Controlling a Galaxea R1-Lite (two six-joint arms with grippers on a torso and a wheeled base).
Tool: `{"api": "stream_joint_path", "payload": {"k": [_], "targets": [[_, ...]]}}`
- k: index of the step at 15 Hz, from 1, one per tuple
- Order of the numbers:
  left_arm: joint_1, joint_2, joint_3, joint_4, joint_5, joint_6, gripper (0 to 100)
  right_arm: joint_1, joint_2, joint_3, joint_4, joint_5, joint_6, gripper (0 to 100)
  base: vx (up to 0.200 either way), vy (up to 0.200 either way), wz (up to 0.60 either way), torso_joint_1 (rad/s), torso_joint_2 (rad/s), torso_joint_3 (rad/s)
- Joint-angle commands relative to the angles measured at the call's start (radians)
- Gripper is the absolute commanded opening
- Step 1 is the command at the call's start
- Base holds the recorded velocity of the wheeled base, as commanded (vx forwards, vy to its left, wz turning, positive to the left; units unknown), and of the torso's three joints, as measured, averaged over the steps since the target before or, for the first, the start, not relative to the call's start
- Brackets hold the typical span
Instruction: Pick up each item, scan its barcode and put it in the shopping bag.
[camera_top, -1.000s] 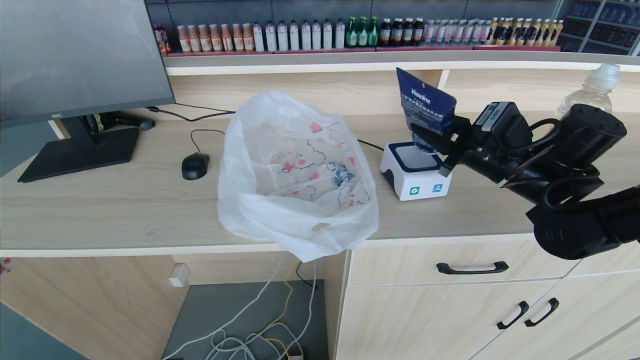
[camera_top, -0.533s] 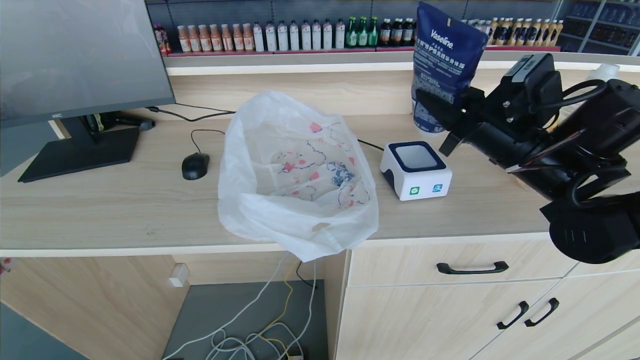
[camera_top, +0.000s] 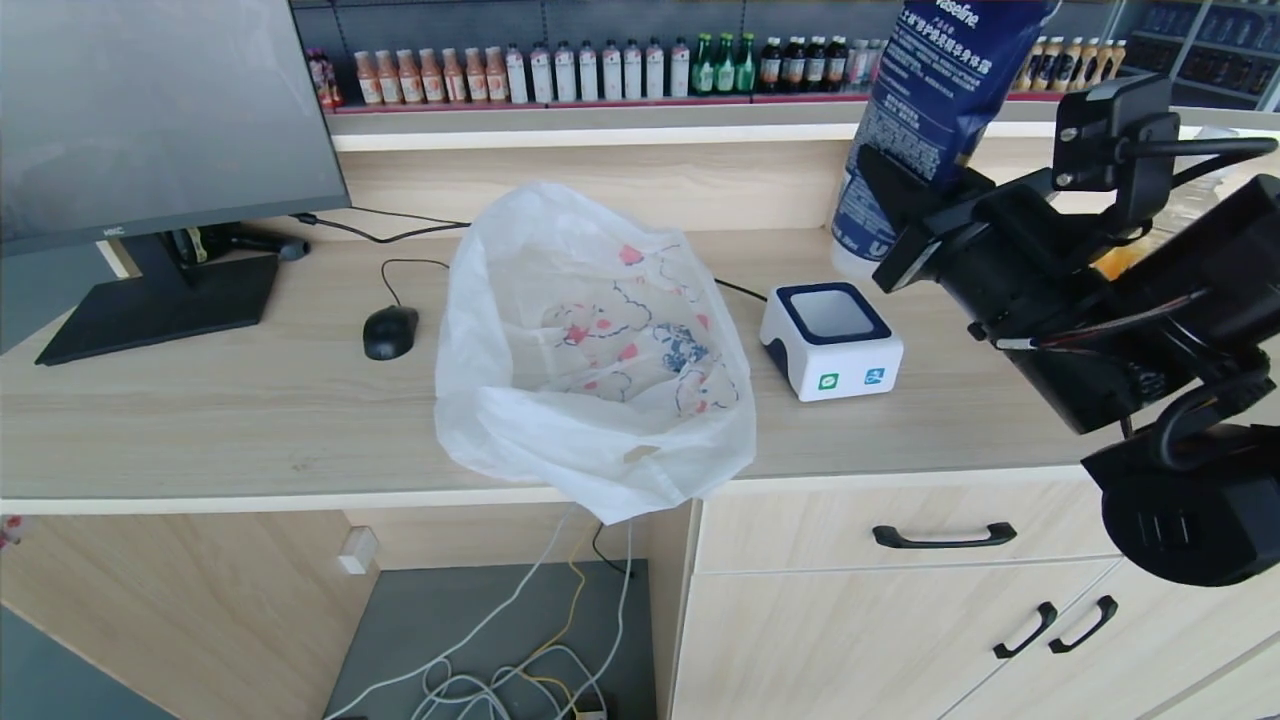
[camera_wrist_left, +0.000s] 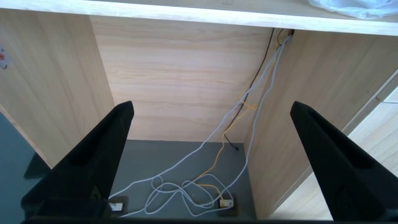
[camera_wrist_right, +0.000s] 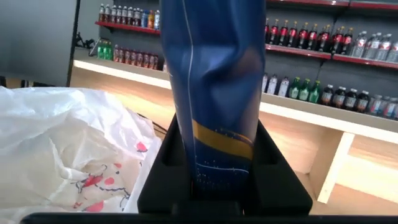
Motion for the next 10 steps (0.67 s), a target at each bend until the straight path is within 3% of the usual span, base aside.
{"api": "stream_joint_path", "payload": {"k": [1,4,7,10], "targets": [[0.001,0.0,0.0,0.0,0.0,-0.001,100,0.029,-0.006,0.022,-0.023,-0.064,0.025,0,0.0,0.0,0.0,0.0,0.0,0.0],[0.001,0.0,0.0,0.0,0.0,-0.003,100,0.049,0.032,0.004,-0.066,-0.208,0.109,0,0.0,0.0,0.0,0.0,0.0,0.0],[0.001,0.0,0.0,0.0,0.0,-0.006,100,0.046,0.049,-0.03,-0.078,-0.221,0.12,0,0.0,0.0,0.0,0.0,0.0,0.0],[0.001,0.0,0.0,0.0,0.0,-0.008,100,0.046,0.055,-0.03,-0.089,-0.222,0.131,0,0.0,0.2,0.0,-0.001,0.0,-0.001]]}}
